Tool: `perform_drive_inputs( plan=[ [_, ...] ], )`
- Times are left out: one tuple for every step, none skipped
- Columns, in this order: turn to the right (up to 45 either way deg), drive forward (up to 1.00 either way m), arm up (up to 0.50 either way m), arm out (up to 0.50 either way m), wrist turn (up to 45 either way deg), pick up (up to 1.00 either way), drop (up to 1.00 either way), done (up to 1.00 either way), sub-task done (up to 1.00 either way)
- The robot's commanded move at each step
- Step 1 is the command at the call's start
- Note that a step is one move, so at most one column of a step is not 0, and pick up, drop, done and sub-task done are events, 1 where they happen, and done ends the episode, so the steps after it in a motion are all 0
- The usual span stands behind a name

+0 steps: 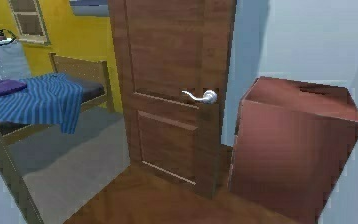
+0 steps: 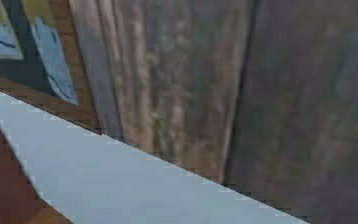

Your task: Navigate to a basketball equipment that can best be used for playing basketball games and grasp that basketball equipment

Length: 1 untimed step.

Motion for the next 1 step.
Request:
perform_drive_inputs(
  plan=[
    [0.0, 0.05, 0.00, 0.00, 0.0, 0.00, 0.00, 0.00, 0.00]
  ],
)
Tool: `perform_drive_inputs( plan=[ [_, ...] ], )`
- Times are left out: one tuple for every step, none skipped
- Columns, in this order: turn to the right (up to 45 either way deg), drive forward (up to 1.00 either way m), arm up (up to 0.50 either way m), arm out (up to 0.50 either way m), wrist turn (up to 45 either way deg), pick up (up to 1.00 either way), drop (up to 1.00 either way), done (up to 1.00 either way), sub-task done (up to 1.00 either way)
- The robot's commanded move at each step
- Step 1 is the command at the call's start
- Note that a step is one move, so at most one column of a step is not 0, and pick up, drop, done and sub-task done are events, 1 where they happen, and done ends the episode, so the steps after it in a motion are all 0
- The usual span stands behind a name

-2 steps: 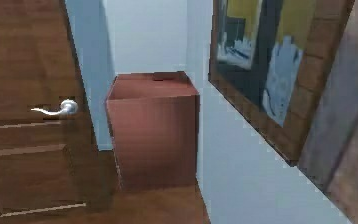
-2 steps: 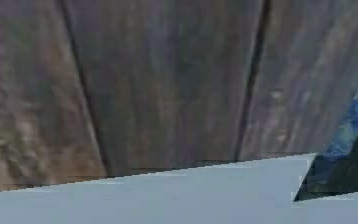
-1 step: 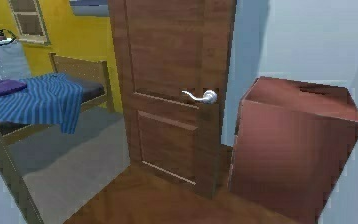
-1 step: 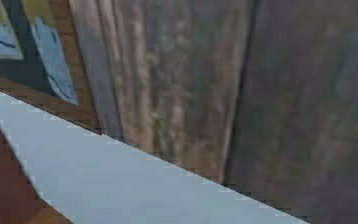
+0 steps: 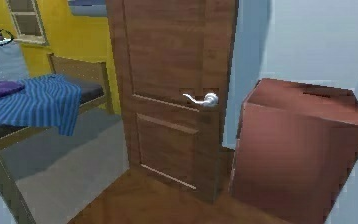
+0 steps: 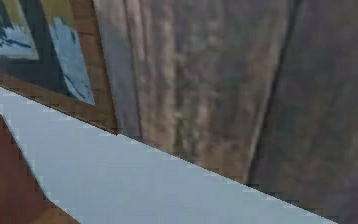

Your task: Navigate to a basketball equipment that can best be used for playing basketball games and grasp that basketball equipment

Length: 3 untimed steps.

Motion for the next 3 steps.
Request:
perform_drive_inputs(
  plan=[
    [-15.0, 0.00, 0.00, 0.00, 0.0, 0.00, 0.00, 0.00, 0.00],
    [0.0, 0.40, 0.00, 0.00, 0.0, 0.00, 0.00, 0.00, 0.00],
    [-3.0, 0.00, 0.00, 0.00, 0.0, 0.00, 0.00, 0.00, 0.00]
  ],
)
